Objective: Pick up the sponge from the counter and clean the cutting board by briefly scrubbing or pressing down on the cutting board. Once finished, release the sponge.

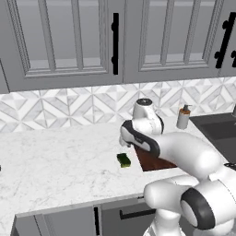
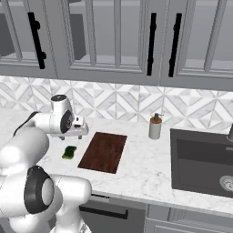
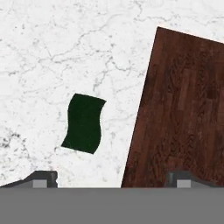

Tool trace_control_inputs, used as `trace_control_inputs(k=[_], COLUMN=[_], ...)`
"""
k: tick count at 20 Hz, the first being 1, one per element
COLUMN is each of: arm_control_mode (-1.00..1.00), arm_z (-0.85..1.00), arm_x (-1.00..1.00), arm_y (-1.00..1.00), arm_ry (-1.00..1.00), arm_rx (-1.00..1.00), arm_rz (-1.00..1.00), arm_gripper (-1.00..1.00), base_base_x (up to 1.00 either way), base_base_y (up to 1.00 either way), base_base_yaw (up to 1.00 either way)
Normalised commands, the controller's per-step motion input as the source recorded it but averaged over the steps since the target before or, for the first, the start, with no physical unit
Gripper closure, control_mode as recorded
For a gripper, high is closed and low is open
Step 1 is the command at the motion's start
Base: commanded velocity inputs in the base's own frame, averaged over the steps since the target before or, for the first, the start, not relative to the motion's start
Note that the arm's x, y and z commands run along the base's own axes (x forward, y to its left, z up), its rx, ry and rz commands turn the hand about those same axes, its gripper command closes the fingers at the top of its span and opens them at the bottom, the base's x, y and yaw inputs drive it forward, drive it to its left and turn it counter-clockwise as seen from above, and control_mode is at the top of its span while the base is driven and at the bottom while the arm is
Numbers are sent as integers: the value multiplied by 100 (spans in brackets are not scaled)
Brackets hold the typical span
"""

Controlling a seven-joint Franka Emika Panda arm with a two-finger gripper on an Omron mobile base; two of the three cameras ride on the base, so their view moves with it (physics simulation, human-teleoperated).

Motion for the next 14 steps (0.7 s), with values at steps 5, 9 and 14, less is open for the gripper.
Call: trace_control_inputs(k=[5,9,14], arm_control_mode=[-100,-100,-100], arm_z=[60,53,51], arm_x=[-59,-58,-44], arm_y=[-54,-55,-39], arm_ry=[-4,-8,-8], arm_rx=[0,0,0], arm_rz=[0,0,-3], arm_gripper=[-100,-100,-100], base_base_x=[0,0,0], base_base_y=[0,0,0], base_base_yaw=[0,0,0])
